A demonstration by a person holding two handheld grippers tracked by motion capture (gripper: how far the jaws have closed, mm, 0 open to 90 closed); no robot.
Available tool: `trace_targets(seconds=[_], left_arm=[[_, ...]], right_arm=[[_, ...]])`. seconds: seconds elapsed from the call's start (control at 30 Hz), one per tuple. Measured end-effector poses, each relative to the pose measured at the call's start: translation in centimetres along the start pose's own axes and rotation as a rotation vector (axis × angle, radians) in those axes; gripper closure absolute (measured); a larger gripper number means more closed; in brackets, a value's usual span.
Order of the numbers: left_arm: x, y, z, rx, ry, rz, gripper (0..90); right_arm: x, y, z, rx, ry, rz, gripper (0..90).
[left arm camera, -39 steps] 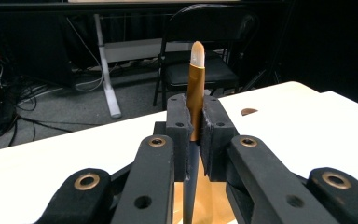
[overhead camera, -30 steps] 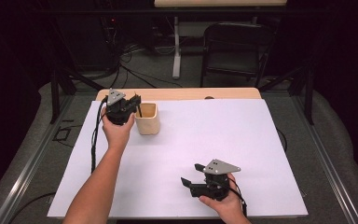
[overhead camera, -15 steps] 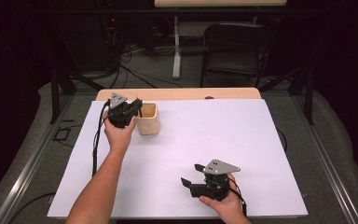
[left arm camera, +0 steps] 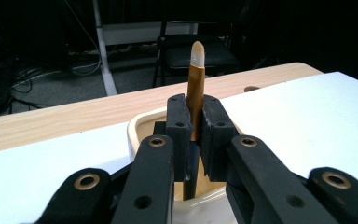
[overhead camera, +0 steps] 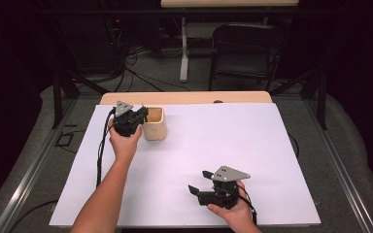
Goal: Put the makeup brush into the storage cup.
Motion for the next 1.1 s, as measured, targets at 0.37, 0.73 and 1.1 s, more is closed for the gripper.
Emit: trace_targets(seconds=[0.37,0.73,1.1], left_arm=[[0.0,-0.6,0.1,0.009,0.002,0.002,83.4],[-0.1,-0.9,0.3,0.019,0.006,0.01,83.3],[-0.3,-0.9,-0.2,0.009,0.021,0.039,49.8]], right_arm=[[0.0,0.0,0.0,0.001,0.001,-0.002,28.3],[0.1,0.0,0.0,0.001,0.005,-0.001,28.3],[0.1,0.0,0.1,0.003,0.006,0.001,28.3]])
Point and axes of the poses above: each handheld gripper's, and its own axes: z roughly forward along the jaws, y roughly out of its top, x roughly to its left, the point moved 7 cm from there along z, roughly forward along the jaws, and after that the axes turned 4 degrees about y, right-handed, at the moved point
